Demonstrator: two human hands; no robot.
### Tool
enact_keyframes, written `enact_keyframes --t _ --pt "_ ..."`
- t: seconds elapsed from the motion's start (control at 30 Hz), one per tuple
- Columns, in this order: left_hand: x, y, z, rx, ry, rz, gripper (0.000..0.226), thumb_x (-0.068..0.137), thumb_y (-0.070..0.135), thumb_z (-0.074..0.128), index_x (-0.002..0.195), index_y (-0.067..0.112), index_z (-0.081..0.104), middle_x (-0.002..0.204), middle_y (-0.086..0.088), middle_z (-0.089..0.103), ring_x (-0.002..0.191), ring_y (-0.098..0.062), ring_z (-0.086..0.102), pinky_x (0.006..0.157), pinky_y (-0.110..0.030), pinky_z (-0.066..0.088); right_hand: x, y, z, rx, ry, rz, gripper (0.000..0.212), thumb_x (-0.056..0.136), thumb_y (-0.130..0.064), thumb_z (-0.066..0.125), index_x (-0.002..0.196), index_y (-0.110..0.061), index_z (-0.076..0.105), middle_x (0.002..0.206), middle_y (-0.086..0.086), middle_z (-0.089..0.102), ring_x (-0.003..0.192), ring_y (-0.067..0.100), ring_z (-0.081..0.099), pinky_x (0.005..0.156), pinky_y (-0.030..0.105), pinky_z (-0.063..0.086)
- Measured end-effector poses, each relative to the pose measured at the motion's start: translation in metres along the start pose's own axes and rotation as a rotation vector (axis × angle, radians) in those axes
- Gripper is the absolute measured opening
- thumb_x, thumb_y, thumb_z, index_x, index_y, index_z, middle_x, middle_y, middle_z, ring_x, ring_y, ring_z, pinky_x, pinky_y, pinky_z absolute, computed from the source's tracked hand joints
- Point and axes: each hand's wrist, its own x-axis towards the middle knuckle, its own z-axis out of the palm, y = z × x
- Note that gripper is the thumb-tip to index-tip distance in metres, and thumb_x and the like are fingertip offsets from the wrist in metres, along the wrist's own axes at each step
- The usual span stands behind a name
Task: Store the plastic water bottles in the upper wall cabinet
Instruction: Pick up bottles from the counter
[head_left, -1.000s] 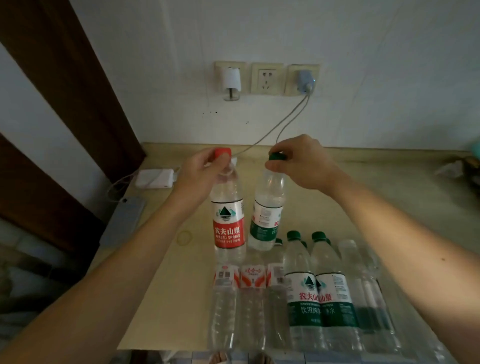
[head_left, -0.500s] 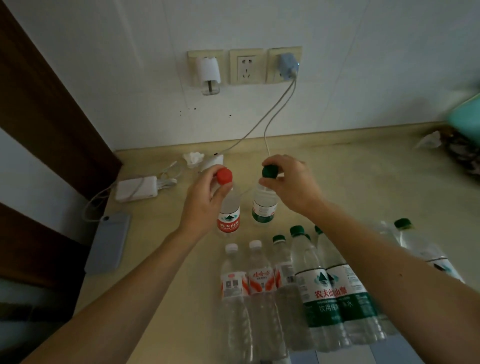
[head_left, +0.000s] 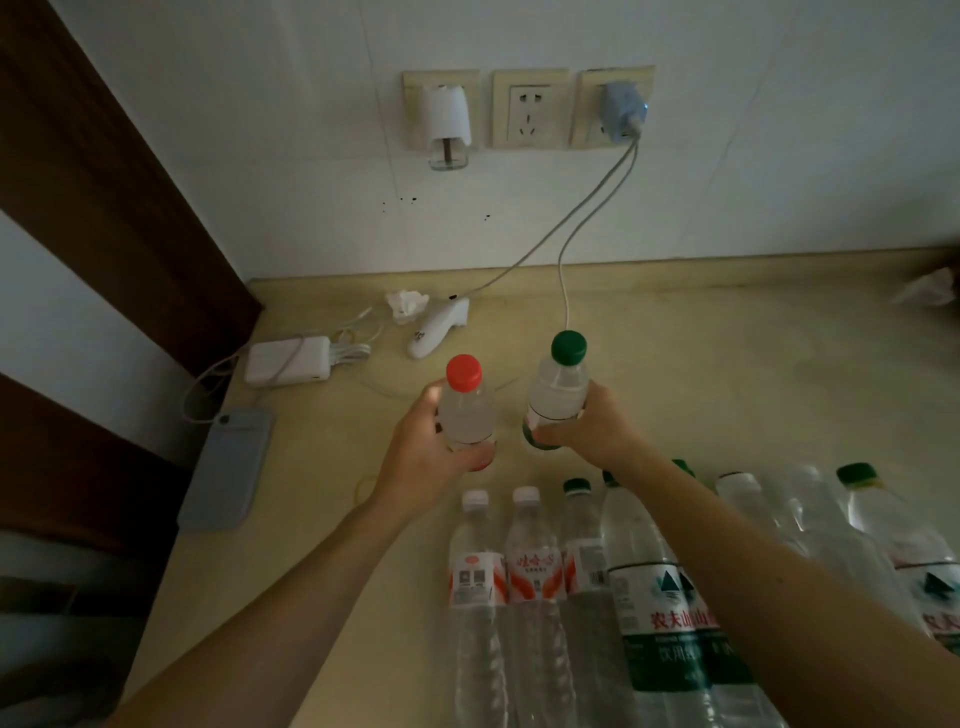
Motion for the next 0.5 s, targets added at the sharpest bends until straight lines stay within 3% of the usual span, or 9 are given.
enact_keyframes --t 0.07,0.1,0.17,0.23,0.33,0.43,0.5 --pt "-0.003 -0.011 0.005 -0.072 0.003 -0.038 0.067 0.066 0.042 0.092 0.119 0.056 0.055 0.112 0.030 0.067 0.103 0.008 0.065 0.073 -0.014 0.056 0.007 0.004 0.003 -0.028 0.001 -0.069 0.030 0.069 -0.012 0.087 0.091 -0.015 0.068 0.086 0.006 0.073 0.082 0.022 0.072 0.077 0.042 0.063" --pt "-0.004 -0.014 0.007 -0.099 0.002 -0.052 0.065 0.066 0.042 0.092 0.115 0.062 0.054 0.114 0.031 0.066 0.104 0.009 0.064 0.074 -0.013 0.055 0.008 0.006 0.004 -0.018 -0.005 -0.090 0.029 0.068 -0.012 0.087 0.087 -0.020 0.066 0.082 0.002 0.072 0.077 0.015 0.071 0.070 0.034 0.063" --pt "-0.004 -0.020 0.010 -0.138 0.005 -0.068 0.063 0.065 0.044 0.091 0.111 0.066 0.054 0.115 0.030 0.067 0.106 0.007 0.065 0.078 -0.017 0.057 0.009 0.007 0.003 0.049 -0.029 -0.095 0.040 0.067 -0.012 0.089 0.090 -0.033 0.064 0.083 -0.009 0.072 0.074 -0.001 0.068 0.059 0.013 0.054" --pt "-0.002 -0.023 0.014 -0.161 0.016 -0.068 0.066 0.062 0.045 0.090 0.116 0.058 0.055 0.116 0.026 0.069 0.108 0.001 0.067 0.086 -0.026 0.058 0.010 0.007 0.001 0.117 -0.041 -0.078 0.047 0.067 -0.010 0.090 0.094 -0.037 0.063 0.085 -0.015 0.072 0.076 -0.008 0.067 0.056 0.007 0.050" --pt "-0.003 -0.023 0.017 -0.203 0.078 -0.055 0.068 0.060 0.039 0.091 0.120 0.042 0.059 0.115 0.018 0.072 0.109 -0.009 0.069 0.089 -0.035 0.059 0.006 0.005 -0.004 0.176 -0.037 -0.082 0.047 0.068 -0.010 0.091 0.099 -0.034 0.065 0.088 -0.016 0.074 0.082 -0.003 0.069 0.064 0.011 0.051" --pt "-0.009 -0.011 0.017 -0.243 0.156 -0.012 0.066 0.067 0.020 0.094 0.124 0.026 0.061 0.116 0.009 0.073 0.112 -0.017 0.069 0.089 -0.034 0.060 -0.009 -0.004 -0.017 0.248 -0.027 -0.128 0.051 0.071 -0.011 0.090 0.114 -0.025 0.066 0.103 -0.010 0.075 0.094 0.005 0.071 0.077 0.021 0.058" --pt "-0.015 0.010 0.012 -0.253 0.175 0.025 0.070 0.064 0.029 0.094 0.125 0.025 0.060 0.116 0.010 0.072 0.112 -0.014 0.068 0.090 -0.034 0.059 -0.025 -0.016 -0.031 0.290 -0.016 -0.171 0.053 0.073 -0.014 0.090 0.120 -0.023 0.066 0.107 -0.007 0.076 0.098 0.005 0.072 0.084 0.026 0.060"
